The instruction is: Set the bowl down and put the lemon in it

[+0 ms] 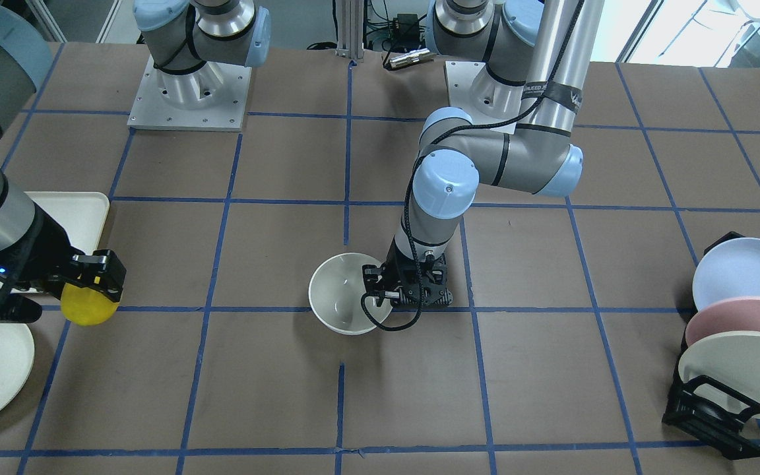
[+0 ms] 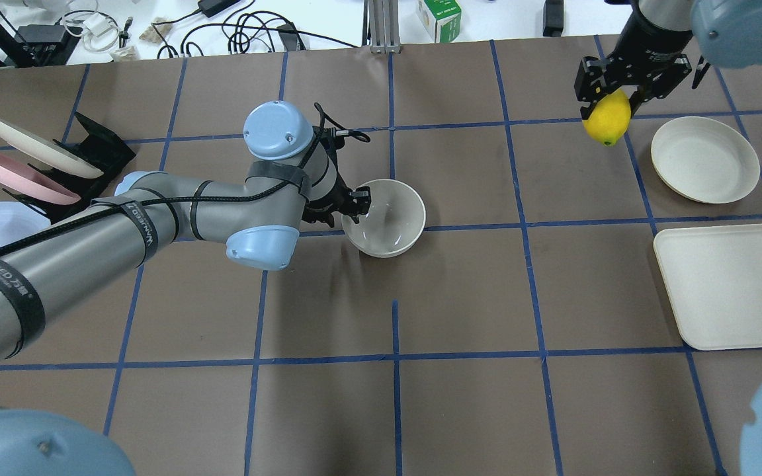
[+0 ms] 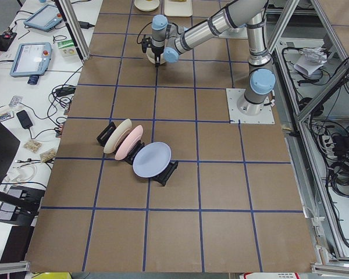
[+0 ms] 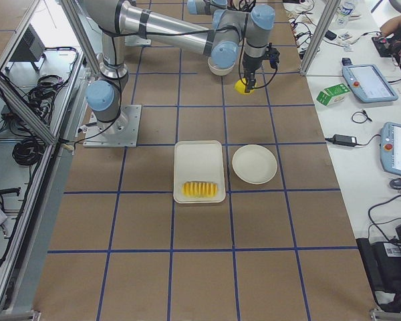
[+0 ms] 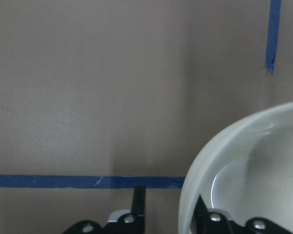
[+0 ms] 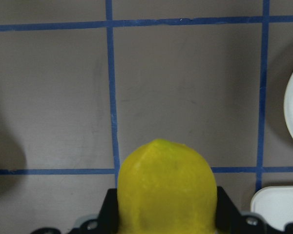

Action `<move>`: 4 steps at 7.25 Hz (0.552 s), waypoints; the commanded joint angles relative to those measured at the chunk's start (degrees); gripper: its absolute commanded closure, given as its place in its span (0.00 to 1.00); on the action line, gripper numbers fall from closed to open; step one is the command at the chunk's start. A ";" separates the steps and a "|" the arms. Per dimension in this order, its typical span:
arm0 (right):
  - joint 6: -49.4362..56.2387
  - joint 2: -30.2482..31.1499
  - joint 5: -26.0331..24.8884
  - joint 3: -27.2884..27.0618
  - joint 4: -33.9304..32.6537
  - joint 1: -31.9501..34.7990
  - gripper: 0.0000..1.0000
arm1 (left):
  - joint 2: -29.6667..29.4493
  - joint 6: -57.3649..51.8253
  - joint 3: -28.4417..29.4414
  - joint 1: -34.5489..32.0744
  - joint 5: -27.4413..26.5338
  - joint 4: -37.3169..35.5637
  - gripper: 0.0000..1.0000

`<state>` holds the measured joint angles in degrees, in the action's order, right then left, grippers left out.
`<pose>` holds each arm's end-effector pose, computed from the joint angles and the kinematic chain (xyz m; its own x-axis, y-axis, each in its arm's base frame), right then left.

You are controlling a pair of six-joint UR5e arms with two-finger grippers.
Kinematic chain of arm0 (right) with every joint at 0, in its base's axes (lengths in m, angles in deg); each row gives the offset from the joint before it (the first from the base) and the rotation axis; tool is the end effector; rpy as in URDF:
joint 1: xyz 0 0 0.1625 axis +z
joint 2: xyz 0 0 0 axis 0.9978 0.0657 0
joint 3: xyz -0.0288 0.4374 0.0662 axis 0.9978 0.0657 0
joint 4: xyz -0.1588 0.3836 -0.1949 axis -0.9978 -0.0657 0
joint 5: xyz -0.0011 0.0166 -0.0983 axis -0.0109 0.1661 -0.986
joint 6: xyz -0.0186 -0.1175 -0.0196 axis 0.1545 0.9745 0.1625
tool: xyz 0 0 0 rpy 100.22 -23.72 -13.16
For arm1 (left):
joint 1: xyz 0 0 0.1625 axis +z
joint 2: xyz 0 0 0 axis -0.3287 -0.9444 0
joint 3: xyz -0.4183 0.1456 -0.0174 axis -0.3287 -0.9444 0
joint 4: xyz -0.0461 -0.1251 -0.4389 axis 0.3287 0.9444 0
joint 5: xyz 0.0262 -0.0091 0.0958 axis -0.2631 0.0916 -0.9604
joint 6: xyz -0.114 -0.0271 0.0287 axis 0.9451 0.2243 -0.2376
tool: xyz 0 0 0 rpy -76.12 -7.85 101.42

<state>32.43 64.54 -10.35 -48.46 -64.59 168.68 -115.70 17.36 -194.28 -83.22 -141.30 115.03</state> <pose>0.0499 -0.6731 0.3884 -0.9990 0.0223 -0.0386 0.0226 0.9997 -0.0086 -0.2799 -0.5815 0.1824 -0.9850 -0.0572 0.1629 -0.0759 0.9909 -0.1109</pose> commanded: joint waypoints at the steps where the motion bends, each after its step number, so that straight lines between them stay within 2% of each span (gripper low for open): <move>1: -11.82 -0.01 0.38 0.10 -0.35 6.29 1.00 | 3.91 -0.13 1.98 1.15 2.46 3.72 0.00; 2: -16.50 -0.62 0.29 0.10 -0.79 9.19 1.00 | 6.98 -0.57 4.87 2.55 2.38 13.16 0.00; 4: -18.55 -0.71 0.47 0.02 -0.80 12.02 1.00 | 12.35 -5.99 12.59 7.02 1.68 35.99 0.00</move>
<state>16.16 64.02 -9.94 -48.41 -65.32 178.62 -106.66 14.27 -186.21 -78.87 -139.31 137.62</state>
